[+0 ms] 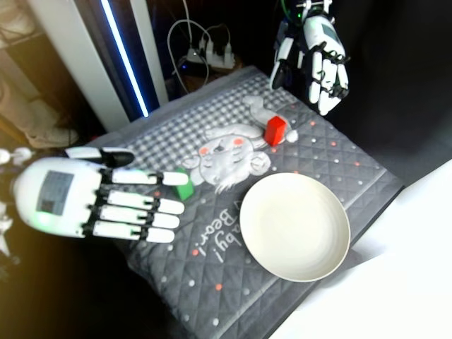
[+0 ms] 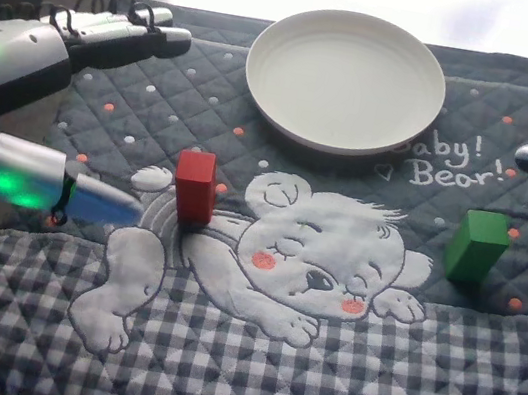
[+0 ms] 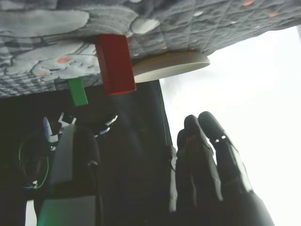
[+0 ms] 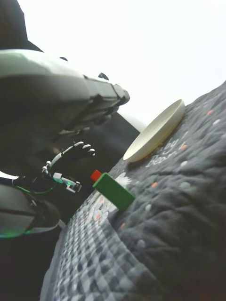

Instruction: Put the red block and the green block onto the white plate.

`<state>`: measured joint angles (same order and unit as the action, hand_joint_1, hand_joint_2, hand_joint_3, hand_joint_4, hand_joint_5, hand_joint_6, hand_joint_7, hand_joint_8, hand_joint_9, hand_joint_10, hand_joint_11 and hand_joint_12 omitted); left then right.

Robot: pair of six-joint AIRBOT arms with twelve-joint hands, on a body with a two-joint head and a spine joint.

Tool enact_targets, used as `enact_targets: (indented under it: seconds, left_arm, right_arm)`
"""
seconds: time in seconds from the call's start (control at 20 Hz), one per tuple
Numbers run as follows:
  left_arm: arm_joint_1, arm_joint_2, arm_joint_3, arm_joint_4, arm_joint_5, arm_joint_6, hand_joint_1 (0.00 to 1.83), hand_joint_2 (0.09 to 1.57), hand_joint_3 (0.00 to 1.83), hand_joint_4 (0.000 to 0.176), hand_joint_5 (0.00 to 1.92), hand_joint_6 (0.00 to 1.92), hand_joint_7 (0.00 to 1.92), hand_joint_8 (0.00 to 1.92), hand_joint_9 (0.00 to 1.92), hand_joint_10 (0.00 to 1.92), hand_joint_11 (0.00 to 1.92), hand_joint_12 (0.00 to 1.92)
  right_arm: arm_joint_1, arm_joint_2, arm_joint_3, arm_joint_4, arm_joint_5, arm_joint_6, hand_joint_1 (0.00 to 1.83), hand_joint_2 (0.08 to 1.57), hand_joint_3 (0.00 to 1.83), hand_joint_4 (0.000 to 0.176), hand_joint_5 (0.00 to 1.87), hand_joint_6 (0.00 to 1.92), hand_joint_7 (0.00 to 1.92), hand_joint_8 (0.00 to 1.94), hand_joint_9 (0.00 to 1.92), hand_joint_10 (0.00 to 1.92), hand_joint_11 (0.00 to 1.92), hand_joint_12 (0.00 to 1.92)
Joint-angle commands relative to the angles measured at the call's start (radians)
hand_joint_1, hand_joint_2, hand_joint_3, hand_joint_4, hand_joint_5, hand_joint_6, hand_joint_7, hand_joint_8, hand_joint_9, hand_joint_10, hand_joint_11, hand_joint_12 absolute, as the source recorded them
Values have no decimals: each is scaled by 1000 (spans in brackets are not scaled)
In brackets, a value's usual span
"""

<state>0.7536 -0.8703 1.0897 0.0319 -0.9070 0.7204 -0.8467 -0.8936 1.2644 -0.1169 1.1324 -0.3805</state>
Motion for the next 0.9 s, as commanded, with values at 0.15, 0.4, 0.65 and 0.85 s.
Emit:
enact_targets:
  seconds: [0.15, 0.4, 0.65, 0.85]
  left_arm:
    - [-21, -16, 11, -10, -106, 2, 727, 874, 0, 6, 120, 5, 42, 2, 68, 2, 0, 628]
    - [-64, -68, 34, 25, -73, 1, 672, 857, 0, 73, 10, 8, 0, 0, 0, 0, 0, 323]
    - [-101, -112, 57, 54, -35, 1, 713, 812, 0, 76, 83, 3, 81, 4, 120, 7, 0, 665]
    - [-119, -137, 75, 67, -11, 1, 735, 829, 1, 97, 86, 0, 107, 1, 127, 2, 0, 717]
  right_arm:
    - [6, -9, 11, 27, 115, 4, 844, 938, 0, 152, 317, 0, 271, 0, 165, 0, 0, 194]
    - [7, -28, 16, 14, 119, 13, 863, 895, 1, 156, 320, 0, 329, 3, 251, 10, 100, 225]
    - [8, -71, 48, 12, 121, 40, 897, 845, 1, 174, 359, 0, 491, 1, 506, 4, 277, 532]
    - [10, -87, 66, 12, 122, 55, 774, 859, 3, 110, 312, 2, 366, 1, 367, 3, 240, 560]
